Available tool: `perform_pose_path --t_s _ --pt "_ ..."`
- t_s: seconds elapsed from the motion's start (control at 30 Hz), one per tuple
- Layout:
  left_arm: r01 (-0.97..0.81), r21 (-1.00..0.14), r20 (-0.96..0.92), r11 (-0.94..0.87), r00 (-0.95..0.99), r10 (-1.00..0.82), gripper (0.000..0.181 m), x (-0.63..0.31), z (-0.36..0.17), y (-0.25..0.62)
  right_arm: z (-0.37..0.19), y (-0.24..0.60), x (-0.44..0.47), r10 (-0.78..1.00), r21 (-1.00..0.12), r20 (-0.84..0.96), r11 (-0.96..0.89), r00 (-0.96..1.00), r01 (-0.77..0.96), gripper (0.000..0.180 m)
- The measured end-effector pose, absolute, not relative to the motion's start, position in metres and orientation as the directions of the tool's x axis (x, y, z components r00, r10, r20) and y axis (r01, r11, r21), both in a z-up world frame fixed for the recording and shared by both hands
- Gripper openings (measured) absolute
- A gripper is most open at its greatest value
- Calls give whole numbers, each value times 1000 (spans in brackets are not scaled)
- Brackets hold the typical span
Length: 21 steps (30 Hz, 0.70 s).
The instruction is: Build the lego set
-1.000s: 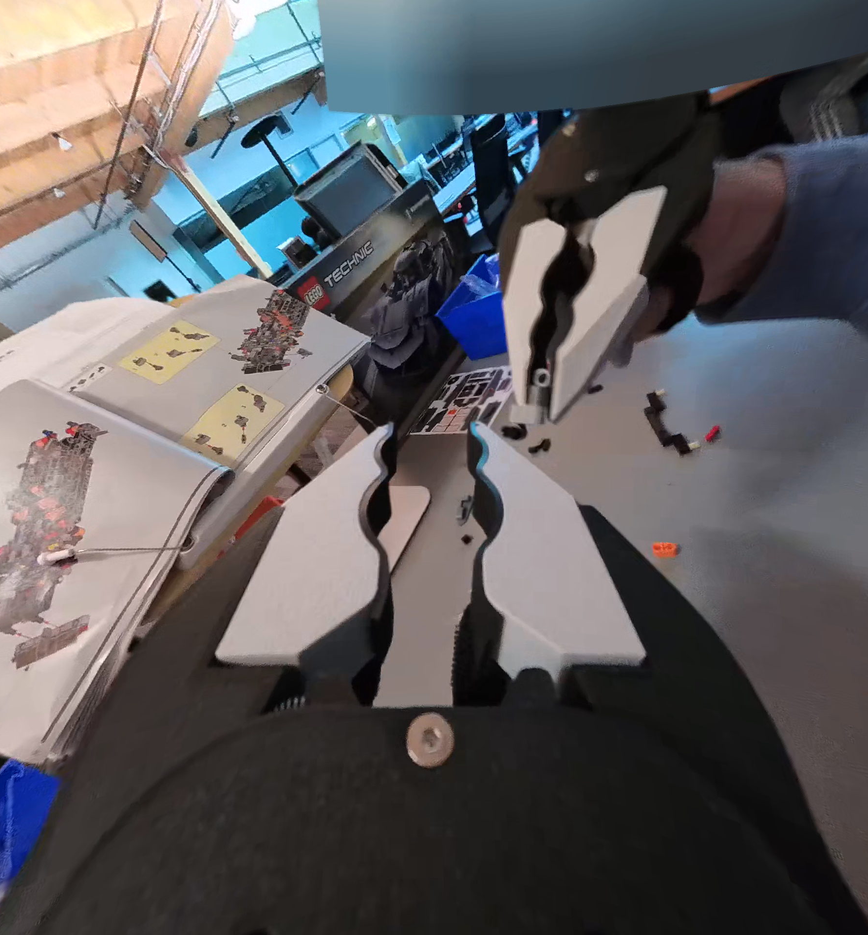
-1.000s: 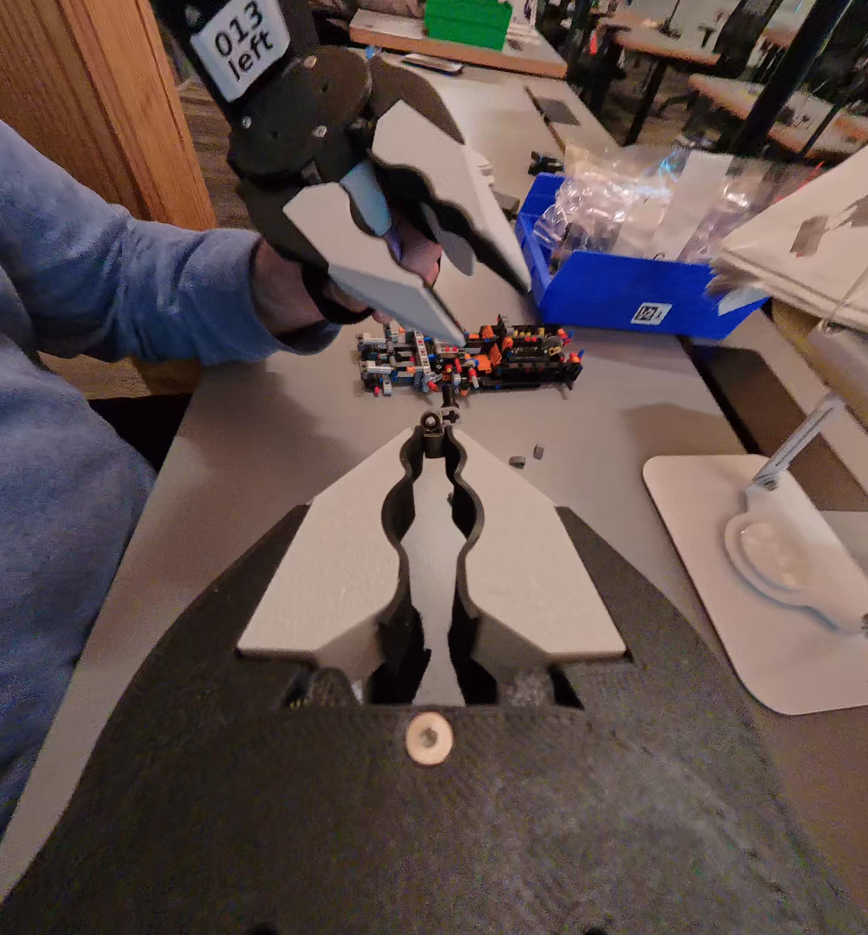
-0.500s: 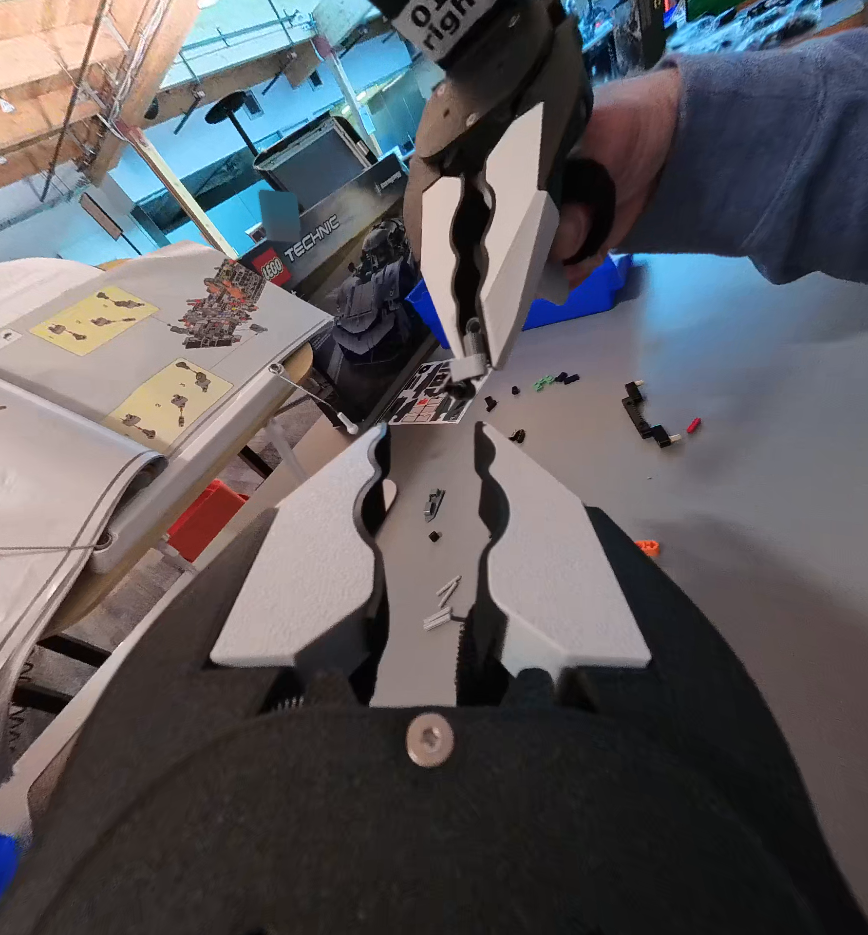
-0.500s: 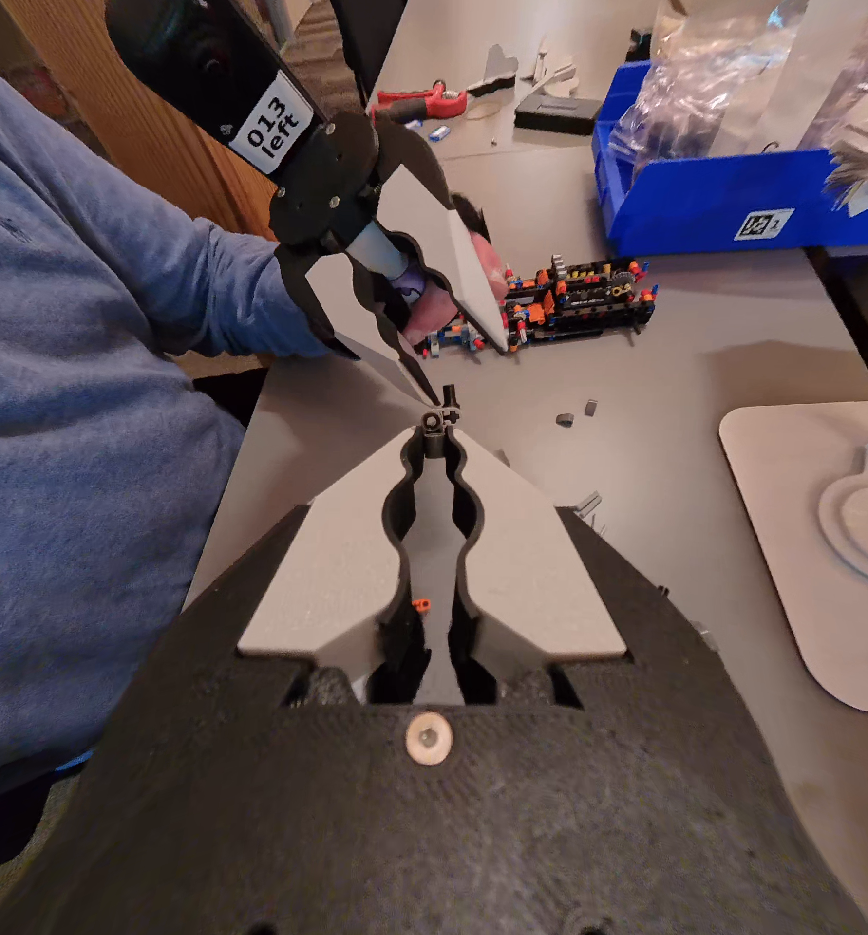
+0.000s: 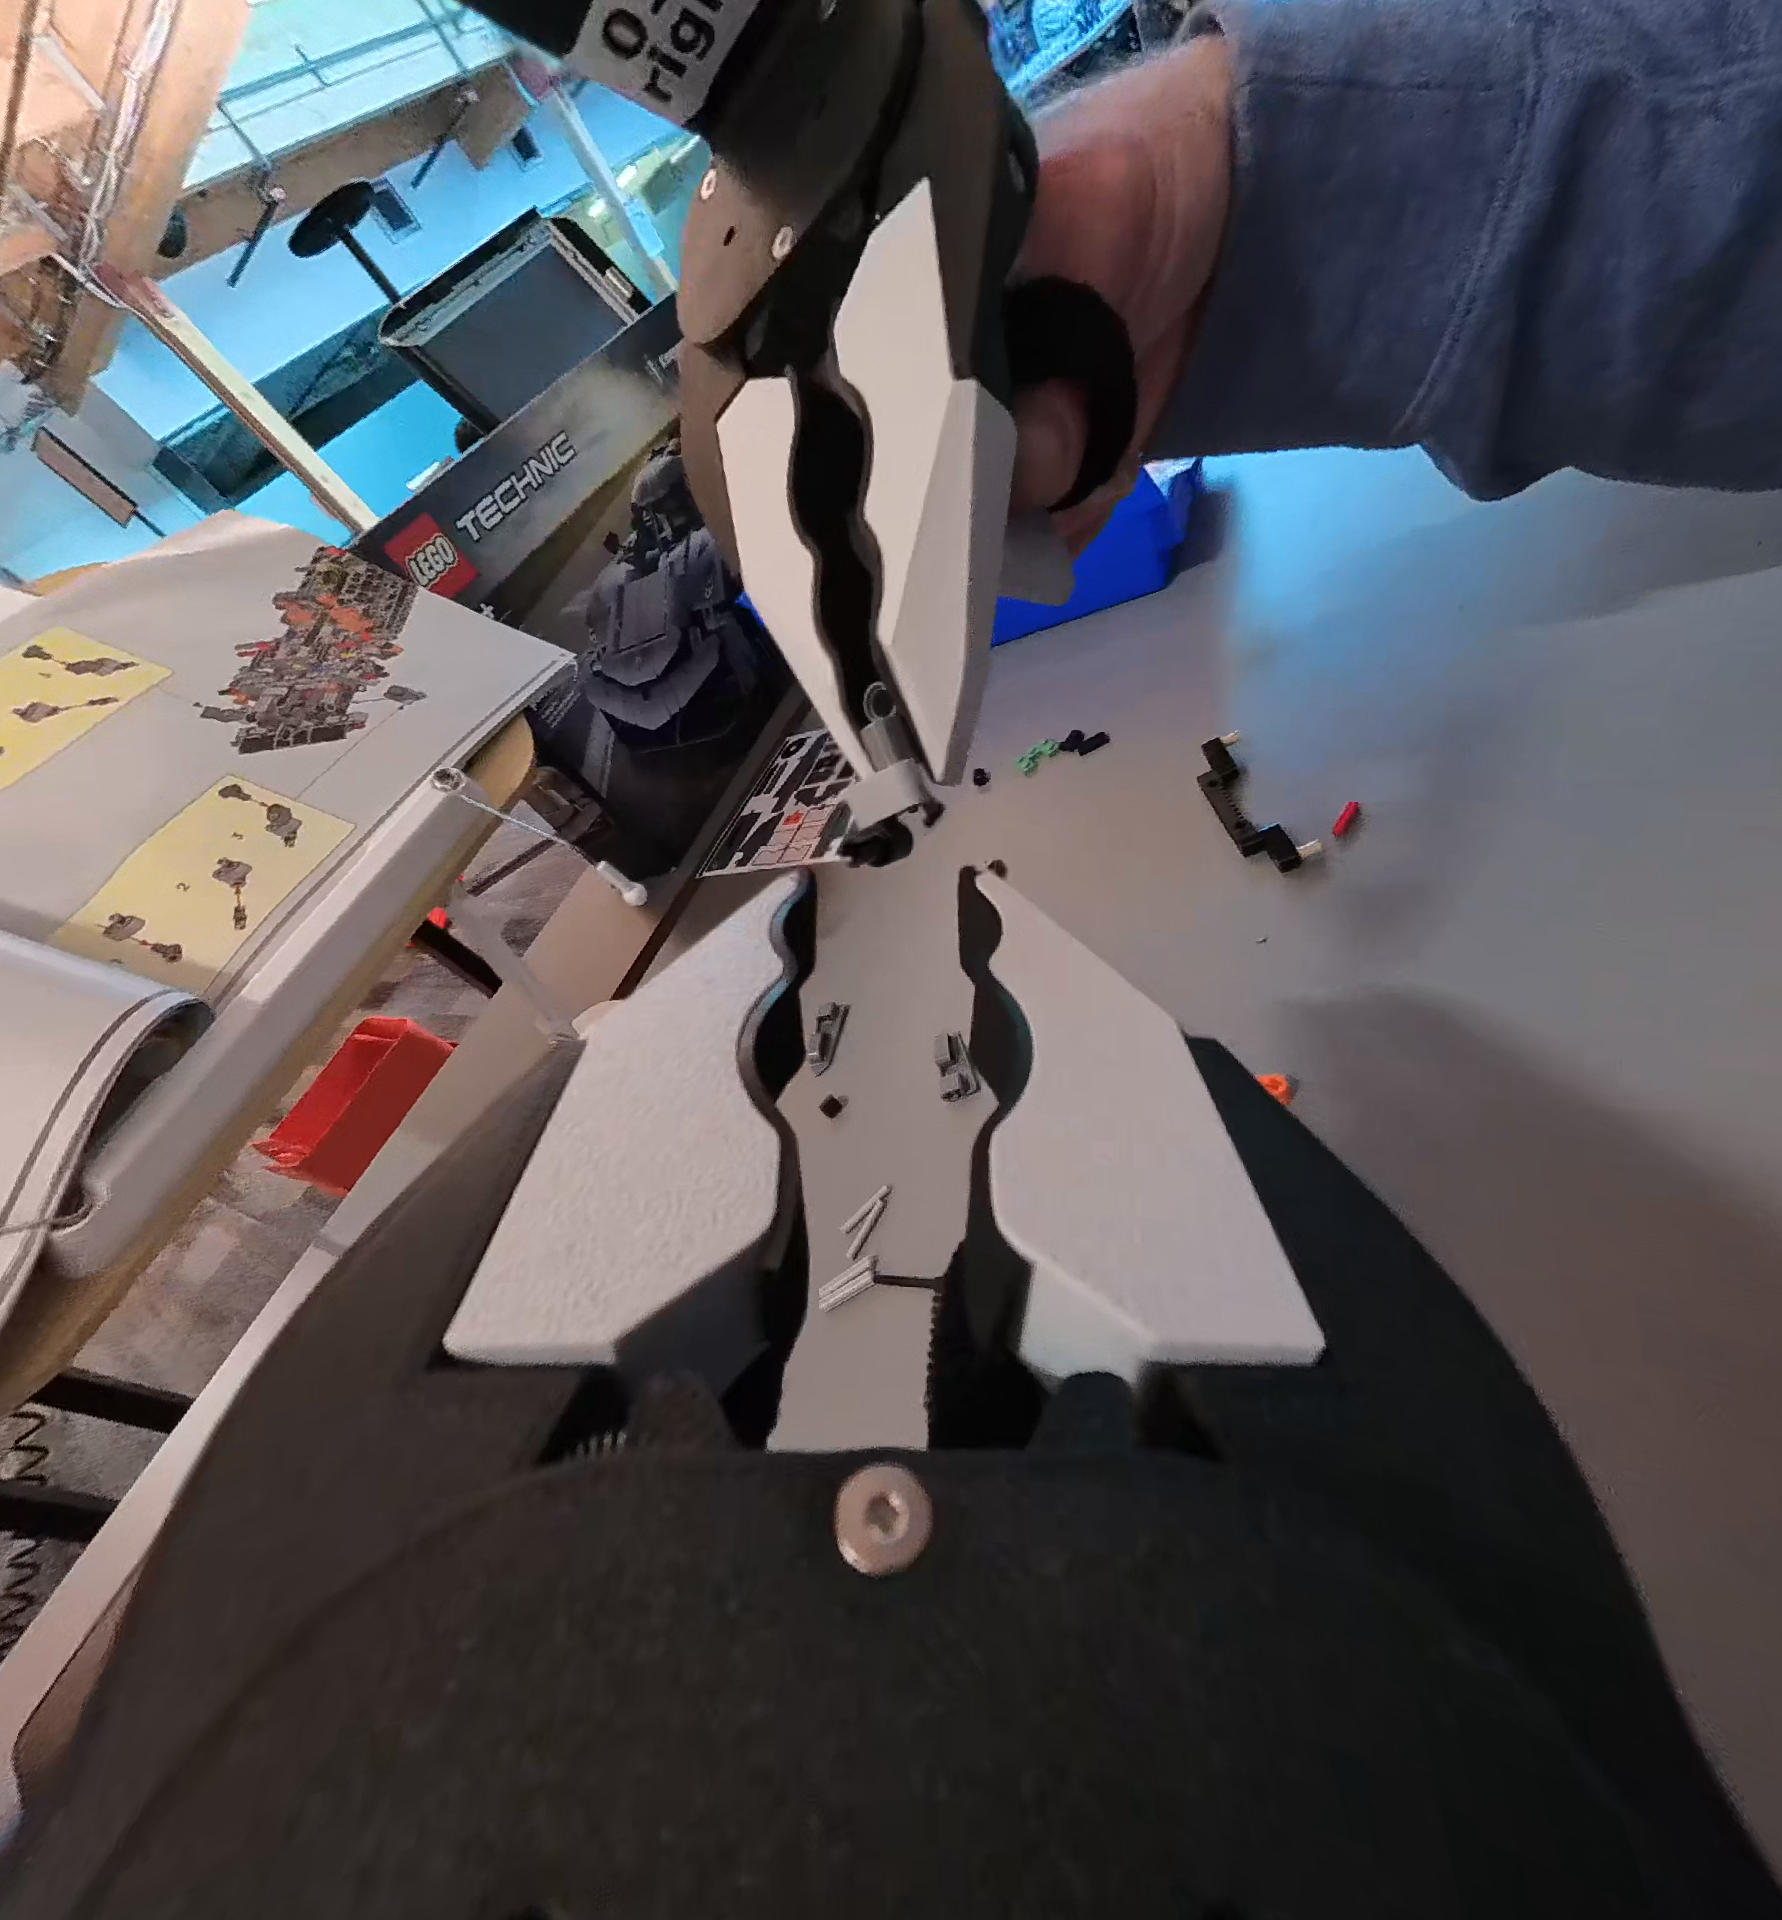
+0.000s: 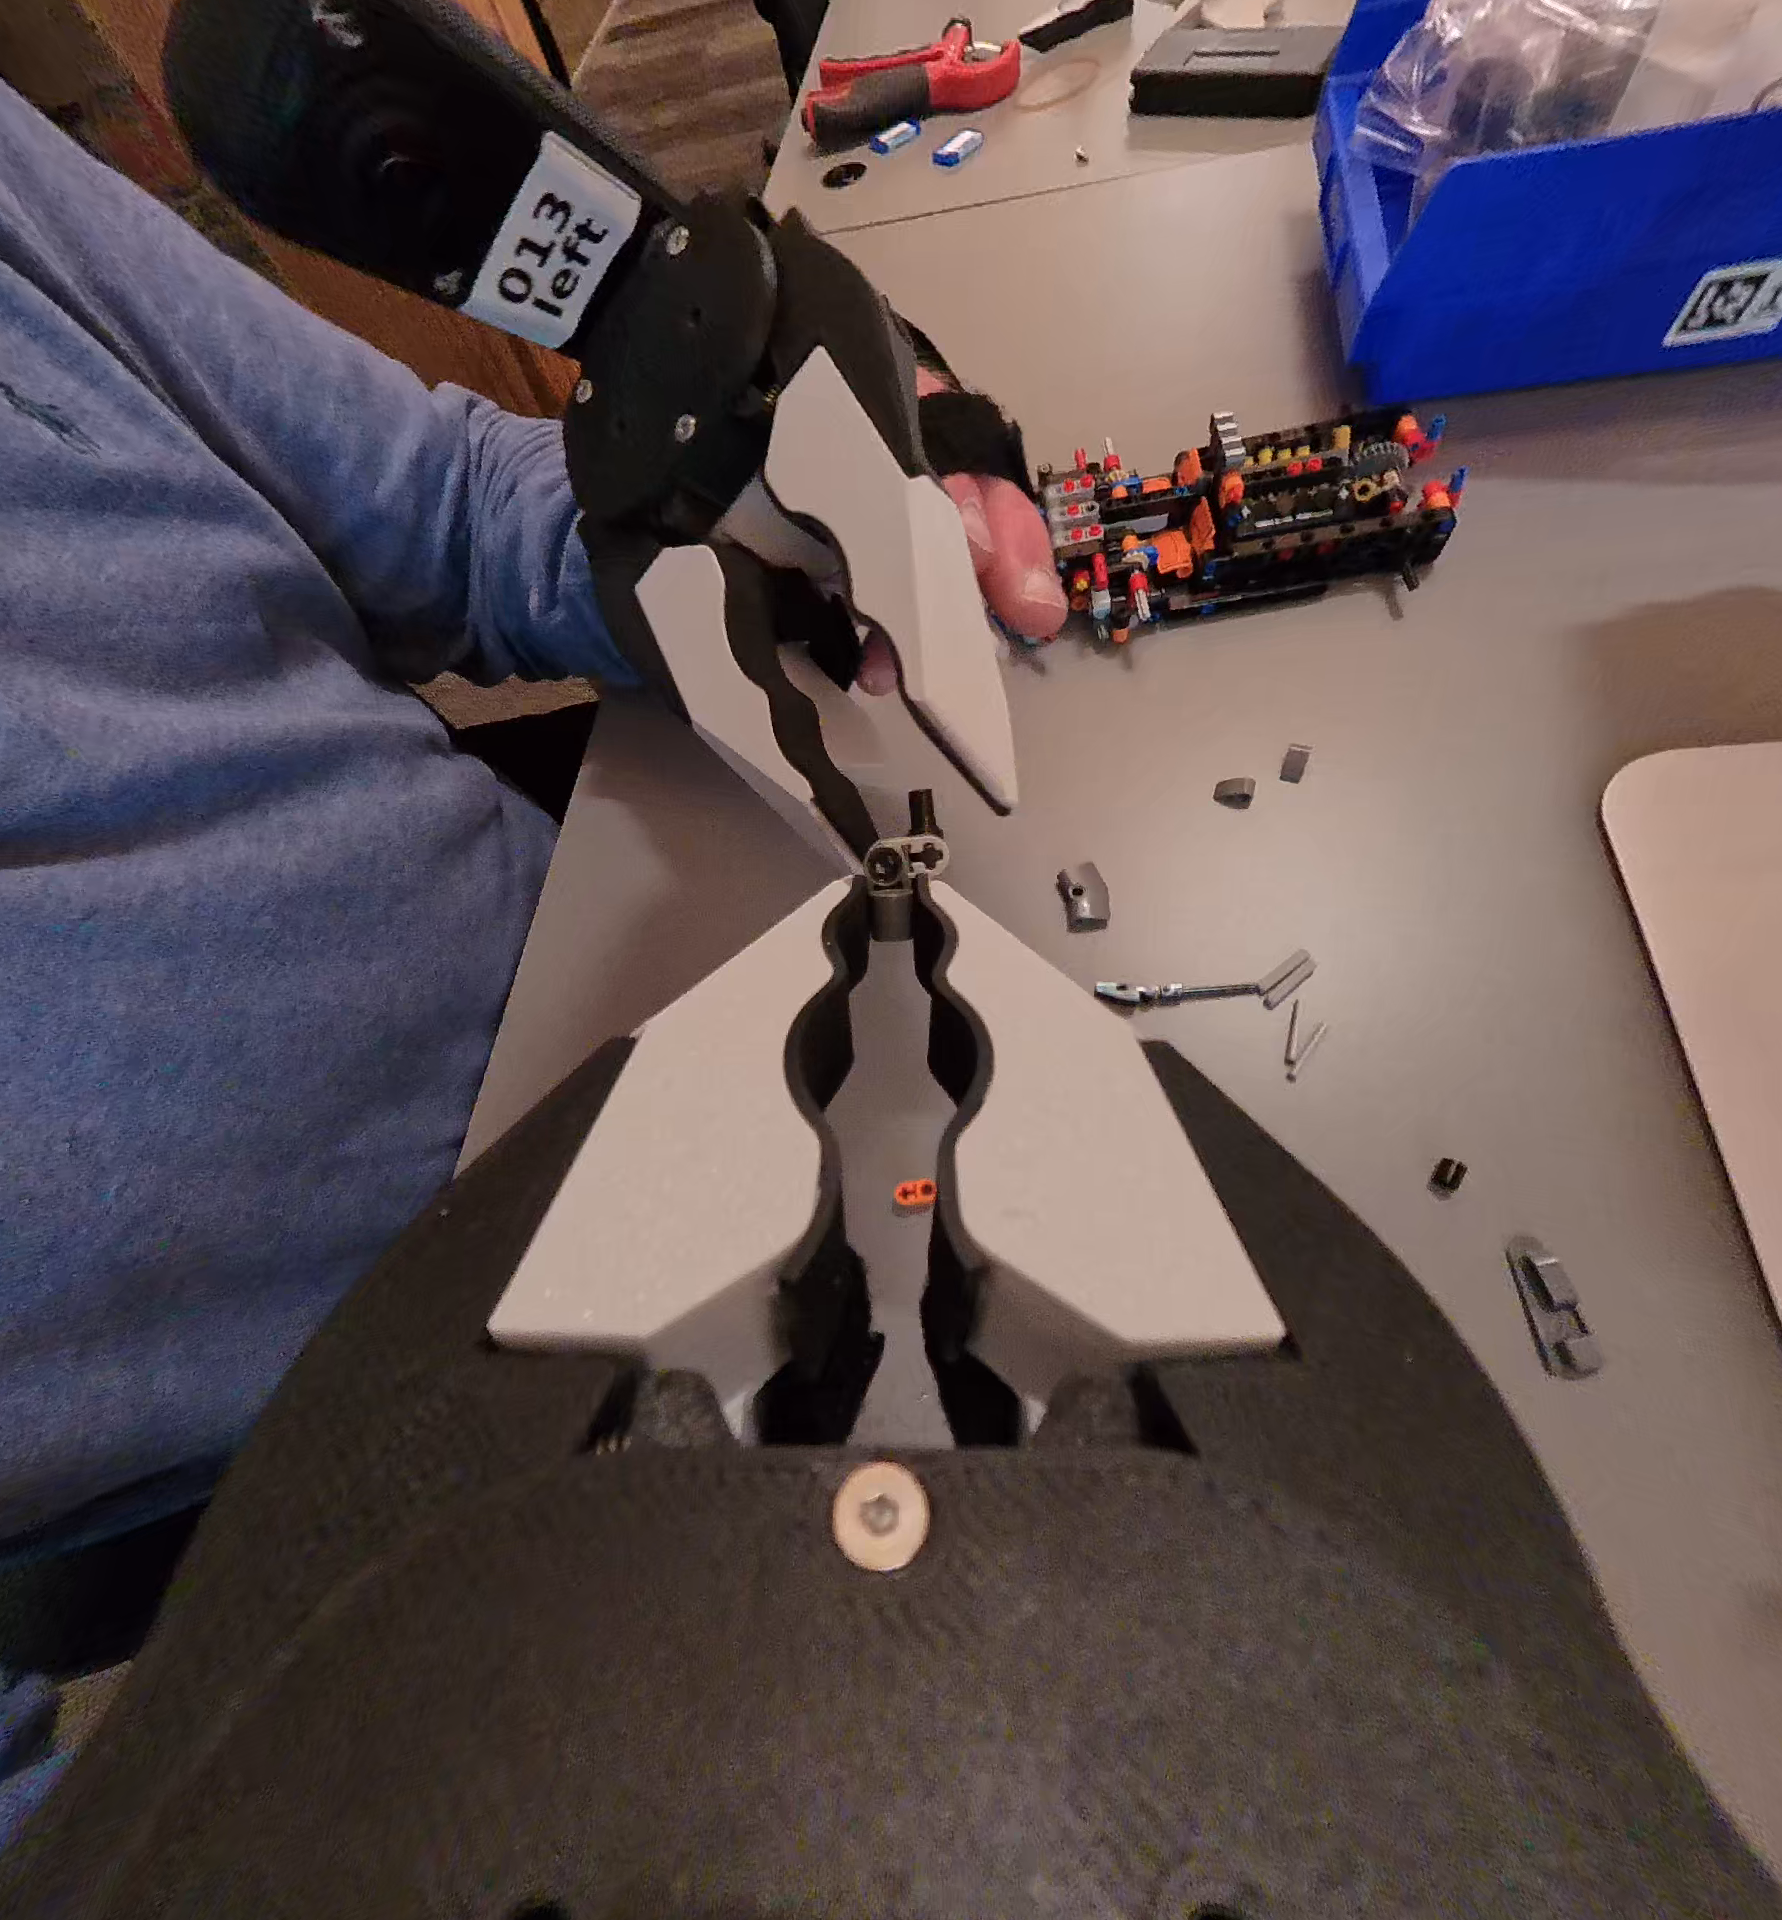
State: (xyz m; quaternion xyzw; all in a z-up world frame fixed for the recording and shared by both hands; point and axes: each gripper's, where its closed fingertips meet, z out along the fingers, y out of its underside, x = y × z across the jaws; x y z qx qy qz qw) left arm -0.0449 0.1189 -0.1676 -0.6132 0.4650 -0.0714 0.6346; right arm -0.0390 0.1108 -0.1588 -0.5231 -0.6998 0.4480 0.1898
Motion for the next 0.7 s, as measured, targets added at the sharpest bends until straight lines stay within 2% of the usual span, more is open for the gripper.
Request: perform_pose_path --t_s 0.2,0.7 --pt "-469 -854 -486 225 564 -668 20 -43 -168 122 -160 119 -31 908 -819 -227 17 -351 573 5" --pt "-455 -857 -493 243 583 -646 21 -35 -163 127 -153 119 -22 857 -831 -334 -71 -393 552 5"
